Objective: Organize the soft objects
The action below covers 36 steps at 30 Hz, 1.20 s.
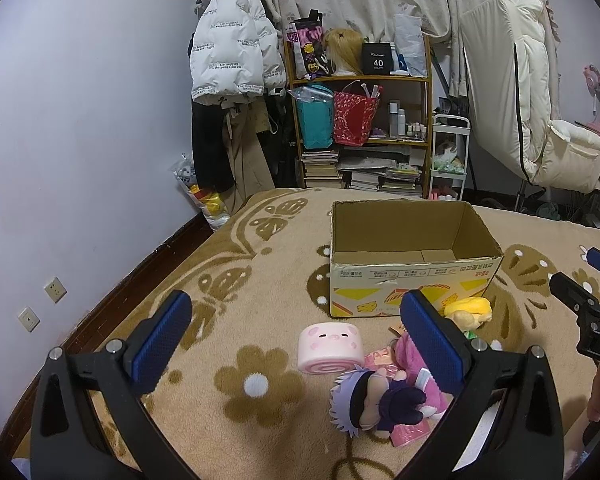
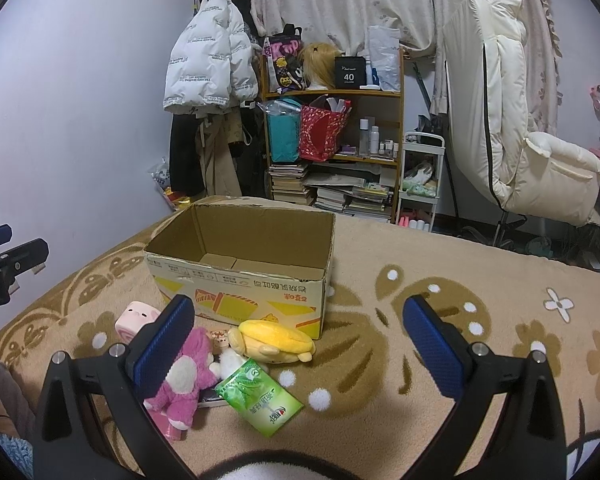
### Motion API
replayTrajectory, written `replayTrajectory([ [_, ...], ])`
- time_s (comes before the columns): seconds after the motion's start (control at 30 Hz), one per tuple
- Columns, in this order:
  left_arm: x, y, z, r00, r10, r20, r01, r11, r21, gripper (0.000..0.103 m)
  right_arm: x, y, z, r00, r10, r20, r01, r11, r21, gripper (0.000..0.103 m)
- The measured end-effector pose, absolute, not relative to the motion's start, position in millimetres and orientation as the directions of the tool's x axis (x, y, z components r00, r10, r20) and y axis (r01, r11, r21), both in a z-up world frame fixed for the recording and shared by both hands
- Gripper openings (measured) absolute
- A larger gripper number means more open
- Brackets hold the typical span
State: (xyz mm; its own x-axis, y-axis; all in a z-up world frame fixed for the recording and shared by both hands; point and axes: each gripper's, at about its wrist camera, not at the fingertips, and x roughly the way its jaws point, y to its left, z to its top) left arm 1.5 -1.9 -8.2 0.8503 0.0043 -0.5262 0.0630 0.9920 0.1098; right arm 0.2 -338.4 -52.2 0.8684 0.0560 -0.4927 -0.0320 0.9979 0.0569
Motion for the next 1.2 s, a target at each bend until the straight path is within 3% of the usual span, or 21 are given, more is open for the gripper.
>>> replayTrajectory([
  [0.77,1.3,-1.6,-9.6,0.848,0.005,-0.529,0.063,0.992,0.111,0.103,0.1,-337.1,-52.3,0.866,0.053,-0.497,-0.033,0.998,0.049,0.103],
  [1.2,7.5,1.0,-27.6,0.787,0.001,-0.616,0.071,0.993,0.092,0.103,6.3,-329.8,-60.2,0.849,0.115,-0.516,-0.099,0.993,0.060,0.103],
])
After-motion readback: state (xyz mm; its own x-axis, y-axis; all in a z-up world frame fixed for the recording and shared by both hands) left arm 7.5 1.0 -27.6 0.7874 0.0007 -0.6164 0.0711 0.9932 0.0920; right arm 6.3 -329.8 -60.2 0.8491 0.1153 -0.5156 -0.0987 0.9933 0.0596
